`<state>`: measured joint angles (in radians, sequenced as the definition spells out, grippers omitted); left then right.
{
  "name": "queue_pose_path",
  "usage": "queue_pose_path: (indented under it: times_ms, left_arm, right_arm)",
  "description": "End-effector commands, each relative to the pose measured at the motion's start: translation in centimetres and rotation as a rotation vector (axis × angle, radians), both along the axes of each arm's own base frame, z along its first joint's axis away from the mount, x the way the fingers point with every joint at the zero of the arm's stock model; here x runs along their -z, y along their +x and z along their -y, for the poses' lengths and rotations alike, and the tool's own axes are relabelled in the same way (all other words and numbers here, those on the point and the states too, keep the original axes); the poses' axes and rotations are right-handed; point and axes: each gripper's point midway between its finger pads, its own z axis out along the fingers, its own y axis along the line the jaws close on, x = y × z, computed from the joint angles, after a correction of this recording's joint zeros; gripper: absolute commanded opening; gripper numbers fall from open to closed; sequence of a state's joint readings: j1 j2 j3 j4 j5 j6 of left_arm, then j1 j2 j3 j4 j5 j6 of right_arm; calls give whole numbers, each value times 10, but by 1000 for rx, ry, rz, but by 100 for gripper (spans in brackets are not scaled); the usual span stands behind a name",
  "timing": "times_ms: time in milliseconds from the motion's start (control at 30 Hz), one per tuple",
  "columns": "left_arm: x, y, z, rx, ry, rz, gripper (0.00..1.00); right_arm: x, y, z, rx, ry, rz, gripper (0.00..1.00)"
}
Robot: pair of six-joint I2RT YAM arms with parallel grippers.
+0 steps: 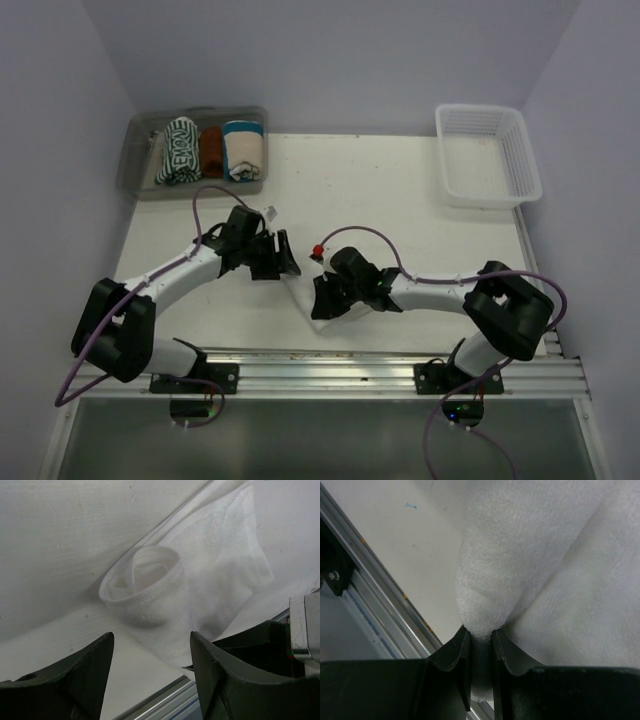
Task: Roll the towels
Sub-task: Roll the towel
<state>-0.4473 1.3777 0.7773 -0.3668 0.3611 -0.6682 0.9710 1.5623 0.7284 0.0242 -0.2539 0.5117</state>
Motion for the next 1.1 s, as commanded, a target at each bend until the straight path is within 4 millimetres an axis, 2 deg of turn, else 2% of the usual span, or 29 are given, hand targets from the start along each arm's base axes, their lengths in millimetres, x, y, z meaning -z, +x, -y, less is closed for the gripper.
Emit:
queue_pose_path:
  times_ms: [0,33,67,167,333,467,567,600,667,700,733,767,800,867,900,933,1000,1067]
  left_arm:
    - [-6,3,3,26,-19,46,68]
    - [-4,2,2,25,-14,43,70]
    - [0,1,1,23,-5,33,77]
    - [10,-1,-1,14,2,19,85]
    - [19,8,8,16,-27,26,84]
    - [29,15,11,17,-7,8,80]
    - [37,17,13,10,17,-2,68]
    - [38,16,14,10,20,-12,60]
    - [39,16,16,9,21,-21,49]
    - [37,16,17,9,19,-24,39]
    - [35,17,19,3,14,-25,35]
    - [32,16,20,4,14,-26,32]
    - [33,14,17,-7,34,-43,31]
    - [30,14,16,-21,56,-59,28]
    - [31,11,14,-27,73,-75,27]
    - [30,10,14,-35,73,-85,26]
    - [29,7,14,-43,76,-98,25]
    - [30,5,13,-57,74,-112,21]
  right_arm:
    - [-14,-13,-10,-48,117,-90,0]
    - [-14,-14,-9,-51,121,-96,0]
    - [-12,-14,-8,-48,119,-102,0]
    - [-11,-14,-8,-51,116,-108,0]
    - [-10,-15,-8,-50,113,-109,0]
    - [-7,-15,-5,-43,102,-110,0]
    - [-5,-14,-3,-36,88,-105,0]
    - [-5,-13,-2,-32,84,-101,1]
    - [-3,-10,3,-24,50,-81,4]
    - [-4,-7,5,-17,38,-63,11]
    - [-3,-1,11,13,-5,-41,18]
    - [-3,2,14,17,-29,-18,25]
    - [-7,5,17,32,-48,8,38]
    - [-12,8,23,57,-132,77,51]
    - [-20,11,20,64,-142,111,60]
    - [-25,9,25,72,-170,132,64]
    - [-38,10,23,92,-210,230,66]
    - [-46,10,30,121,-278,324,66]
